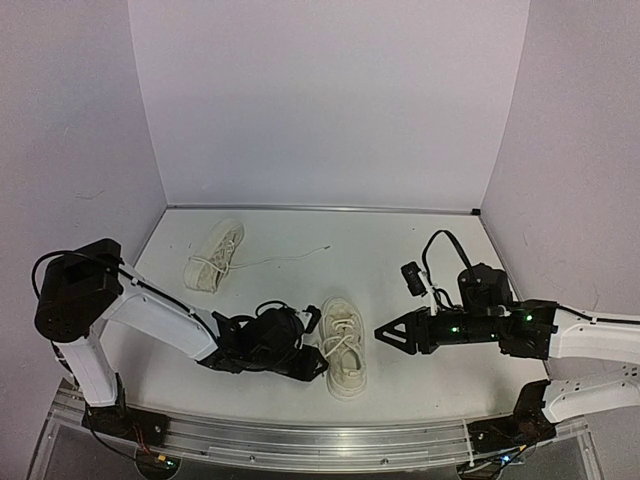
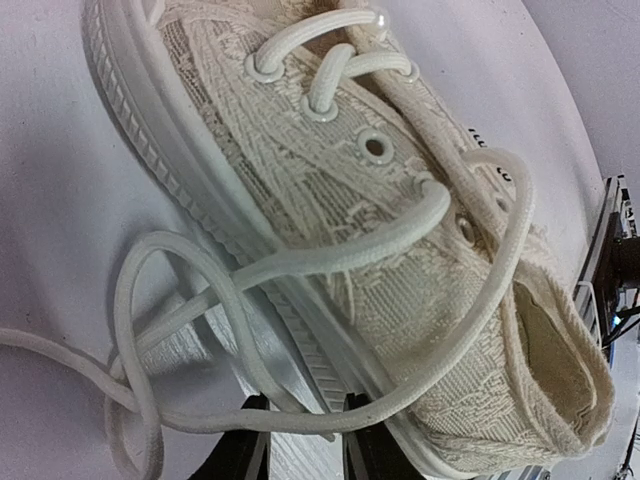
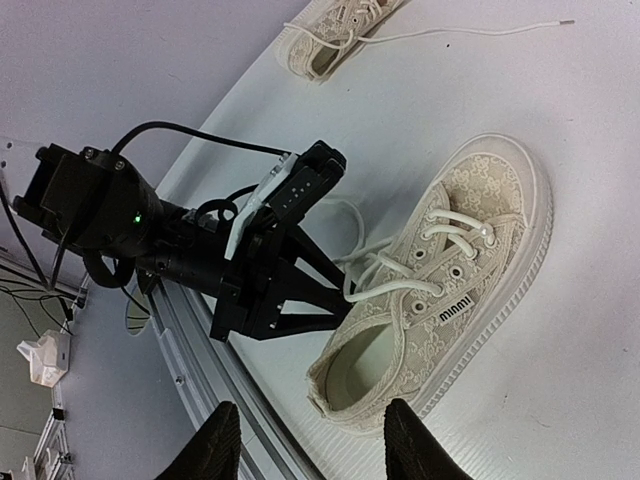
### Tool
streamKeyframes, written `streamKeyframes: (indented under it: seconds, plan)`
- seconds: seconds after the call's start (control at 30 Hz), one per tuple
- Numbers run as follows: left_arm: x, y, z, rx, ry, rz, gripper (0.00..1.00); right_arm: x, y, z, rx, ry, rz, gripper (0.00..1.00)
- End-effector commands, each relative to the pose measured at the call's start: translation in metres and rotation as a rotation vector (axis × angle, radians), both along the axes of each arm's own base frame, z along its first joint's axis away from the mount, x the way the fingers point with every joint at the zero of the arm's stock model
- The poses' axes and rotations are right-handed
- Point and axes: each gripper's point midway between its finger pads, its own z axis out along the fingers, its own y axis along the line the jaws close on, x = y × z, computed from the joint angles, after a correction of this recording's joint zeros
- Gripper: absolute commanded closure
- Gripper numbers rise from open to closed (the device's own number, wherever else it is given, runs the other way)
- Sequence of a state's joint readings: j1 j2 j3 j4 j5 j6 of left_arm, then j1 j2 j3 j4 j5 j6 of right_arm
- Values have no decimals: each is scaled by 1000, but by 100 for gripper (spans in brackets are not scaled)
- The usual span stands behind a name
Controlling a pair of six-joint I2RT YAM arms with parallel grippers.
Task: Tie the shoes
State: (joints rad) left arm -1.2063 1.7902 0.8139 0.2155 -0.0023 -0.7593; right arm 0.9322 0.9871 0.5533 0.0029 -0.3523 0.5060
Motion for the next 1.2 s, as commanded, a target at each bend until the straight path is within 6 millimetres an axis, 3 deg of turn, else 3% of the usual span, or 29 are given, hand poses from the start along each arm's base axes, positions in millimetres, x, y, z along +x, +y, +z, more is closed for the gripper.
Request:
streamKeyframes:
  seconds: [0.0, 0.33, 0.5, 0.73, 0.93, 1.17]
  plan:
    - [5, -13, 7, -68, -3, -12, 78, 4, 3, 6, 9, -19, -11, 54]
    - [-1, -8, 18, -54, 6, -17, 99, 3, 2, 6, 7, -20, -8, 54]
    - [-19, -3, 45, -57, -32, -21, 100, 1, 3, 6, 9, -16, 3, 54]
    - [-54, -22, 90, -133, -55, -102, 100, -3, 9, 14, 42, -14, 36, 55]
    - [-48, -37, 128, -194, -105, -98, 100, -16, 16, 18, 114, 15, 91, 50]
    - [-39, -55, 146, -217, -135, -83, 100, -27, 16, 18, 185, 45, 109, 50]
